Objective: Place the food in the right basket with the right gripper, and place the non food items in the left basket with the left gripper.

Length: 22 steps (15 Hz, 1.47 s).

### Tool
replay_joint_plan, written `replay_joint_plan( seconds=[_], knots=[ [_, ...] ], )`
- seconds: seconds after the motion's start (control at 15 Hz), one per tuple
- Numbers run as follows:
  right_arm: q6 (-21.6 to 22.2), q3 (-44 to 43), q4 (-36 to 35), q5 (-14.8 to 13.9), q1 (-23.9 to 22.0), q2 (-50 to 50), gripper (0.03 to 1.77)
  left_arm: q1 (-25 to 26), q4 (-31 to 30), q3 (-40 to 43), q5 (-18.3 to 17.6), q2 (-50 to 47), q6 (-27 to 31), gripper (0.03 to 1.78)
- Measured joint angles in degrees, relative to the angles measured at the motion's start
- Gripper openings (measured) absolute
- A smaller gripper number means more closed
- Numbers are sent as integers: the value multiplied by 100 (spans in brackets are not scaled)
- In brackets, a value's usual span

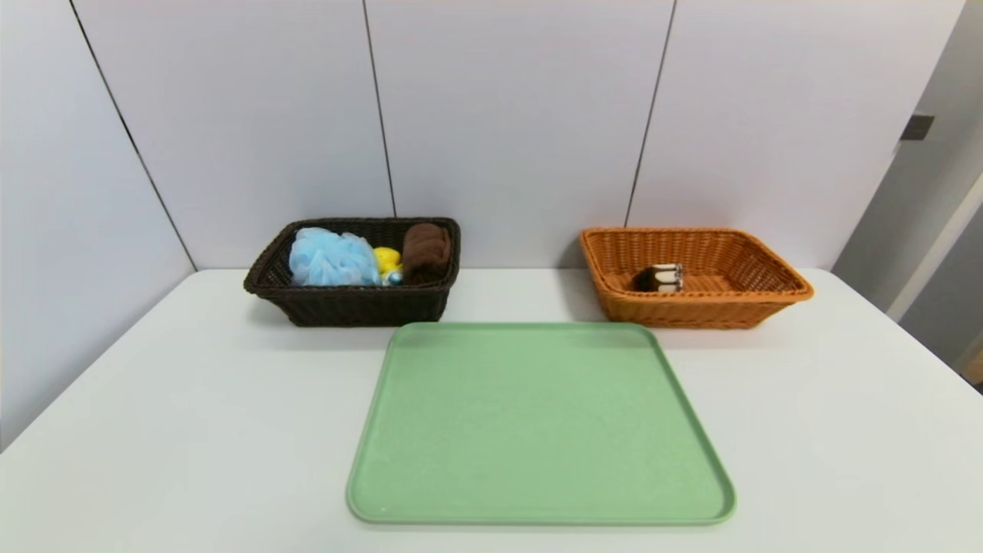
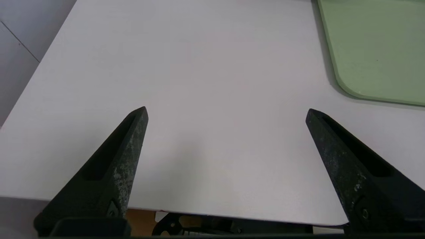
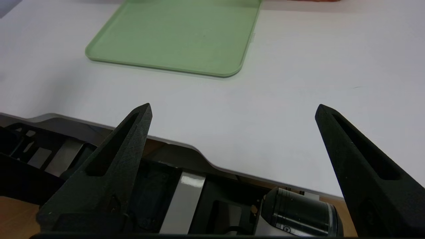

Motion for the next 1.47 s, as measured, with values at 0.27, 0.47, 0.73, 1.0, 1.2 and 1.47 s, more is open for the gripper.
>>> replay_joint_plan(
  seconds=[0.27,0.47,0.73,1.0,1.2,1.47],
  knots=[
    [11,-52,54,22,-11,-20,170,77,1,156,-138,-295,13,169],
    [-13,-71,79,-61,76,-28,170,85,-2,265,-138,-422,13,169],
    [-101,284,68,-157,369,-223,170,85,-55,388,-102,-532,13,169],
    [-168,1341,-627,-260,379,-965,170,88,-296,886,-50,-833,115,169],
    [-184,2041,-1509,-1037,358,-1396,170,85,-1011,1452,215,-1019,460,169],
    [-190,2765,-2388,-1442,351,-1574,170,83,-2102,2185,247,-1196,1125,169]
  ],
)
